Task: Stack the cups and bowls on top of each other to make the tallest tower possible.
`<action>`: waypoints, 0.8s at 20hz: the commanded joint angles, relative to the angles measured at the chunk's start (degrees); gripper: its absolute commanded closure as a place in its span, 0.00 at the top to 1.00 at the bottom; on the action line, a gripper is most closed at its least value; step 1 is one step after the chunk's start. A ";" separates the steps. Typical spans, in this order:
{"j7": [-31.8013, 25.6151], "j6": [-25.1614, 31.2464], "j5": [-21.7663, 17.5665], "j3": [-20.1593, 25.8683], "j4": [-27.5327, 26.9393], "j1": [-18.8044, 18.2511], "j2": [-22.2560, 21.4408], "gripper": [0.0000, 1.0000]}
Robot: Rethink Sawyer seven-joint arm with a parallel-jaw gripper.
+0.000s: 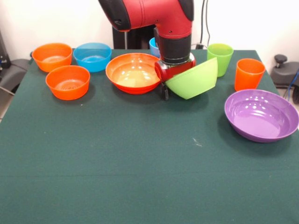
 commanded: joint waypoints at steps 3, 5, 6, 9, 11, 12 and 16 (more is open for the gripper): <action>2.28 -0.82 -2.72 -0.53 -4.38 3.13 2.39 1.00; 1.99 -0.27 -2.57 -0.63 -4.51 3.24 2.29 0.00; 2.04 -0.09 -2.58 -0.82 -4.59 3.46 2.24 0.00; 2.08 0.58 -2.50 -1.24 -4.88 4.05 1.95 0.00; 2.11 0.87 -2.39 -1.56 -5.03 4.51 1.73 0.00; 2.22 0.87 -2.36 -1.75 -5.07 4.79 1.61 0.00; 2.16 2.06 -1.71 -2.15 -5.34 5.86 1.11 0.00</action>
